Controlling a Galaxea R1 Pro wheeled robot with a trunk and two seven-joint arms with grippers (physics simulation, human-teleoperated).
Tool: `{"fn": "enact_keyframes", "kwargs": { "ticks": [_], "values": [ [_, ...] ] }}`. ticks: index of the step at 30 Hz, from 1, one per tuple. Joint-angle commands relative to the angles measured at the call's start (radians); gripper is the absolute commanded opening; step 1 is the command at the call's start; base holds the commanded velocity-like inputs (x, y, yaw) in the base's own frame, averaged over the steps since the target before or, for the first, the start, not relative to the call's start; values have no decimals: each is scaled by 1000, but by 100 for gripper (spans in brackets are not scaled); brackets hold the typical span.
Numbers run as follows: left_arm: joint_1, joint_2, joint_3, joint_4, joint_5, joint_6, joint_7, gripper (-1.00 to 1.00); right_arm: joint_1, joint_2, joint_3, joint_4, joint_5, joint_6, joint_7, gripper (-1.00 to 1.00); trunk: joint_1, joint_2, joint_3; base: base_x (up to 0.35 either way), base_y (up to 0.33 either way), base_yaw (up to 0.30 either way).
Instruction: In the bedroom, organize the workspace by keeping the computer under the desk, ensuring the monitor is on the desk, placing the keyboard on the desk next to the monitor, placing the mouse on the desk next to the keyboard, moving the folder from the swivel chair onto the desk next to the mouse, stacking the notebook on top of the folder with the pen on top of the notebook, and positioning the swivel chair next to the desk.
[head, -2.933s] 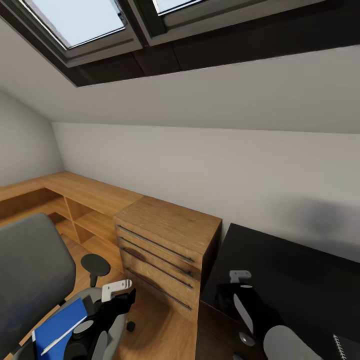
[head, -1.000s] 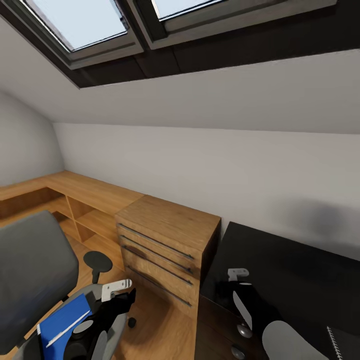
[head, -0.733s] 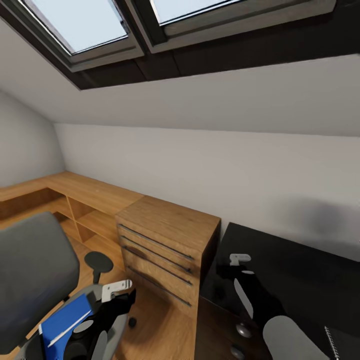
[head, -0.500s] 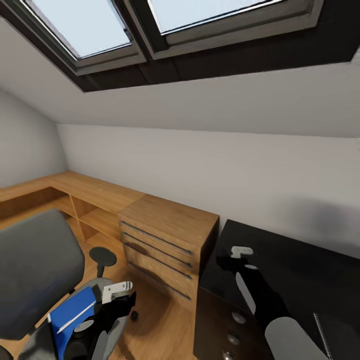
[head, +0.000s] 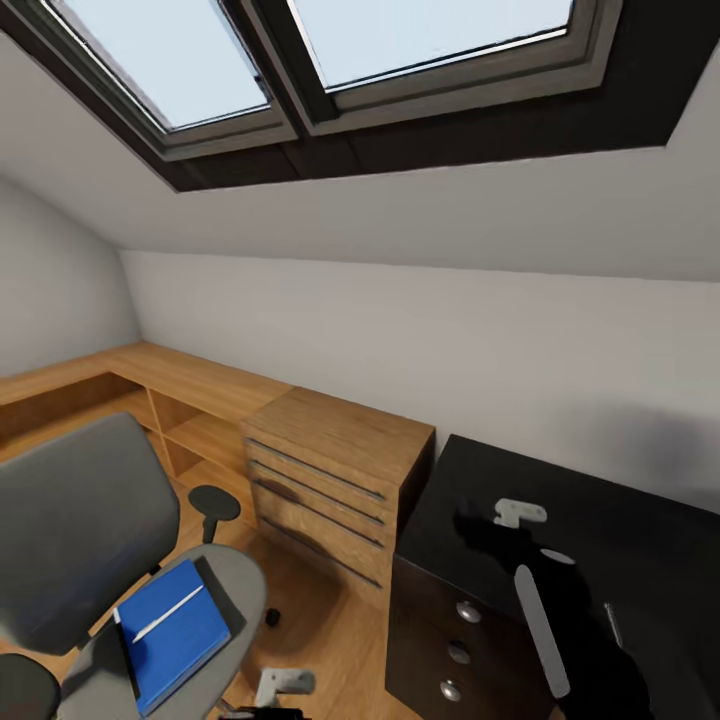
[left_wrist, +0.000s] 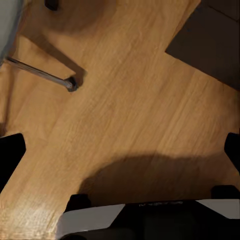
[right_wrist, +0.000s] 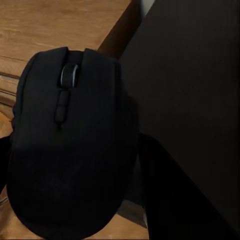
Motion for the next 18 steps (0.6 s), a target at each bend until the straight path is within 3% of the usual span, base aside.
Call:
{"fn": "enact_keyframes", "kwargs": {
  "ticks": [1,3,4,7,11,18],
  "values": [
    [-1,1,-11,15,7,-2,14,100,1,1,-1,-13,-14,17,-11,-100,-4,6,2,-2,0,0],
    [-1,3,-30,62,9,-46,28,100,5,1,-6,-50,-18,58,-11,-100,-11,20,8,-1,0,0],
    [-1,21,-38,253,9,-218,35,100,8,1,-42,-76,-38,88,-11,-100,-15,27,11,0,0,0],
    [-1,36,-38,311,10,-343,35,100,8,0,-54,-78,-40,91,-11,-100,-27,48,21,0,0,-101],
    [-1,41,-37,360,10,-395,34,100,8,0,-74,-78,-41,90,-10,-100,-42,76,33,0,0,-228],
    [-1,57,-36,388,10,-410,34,100,8,1,-96,-77,-41,84,-9,-100,-69,125,55,0,0,-283]
  ]
}}
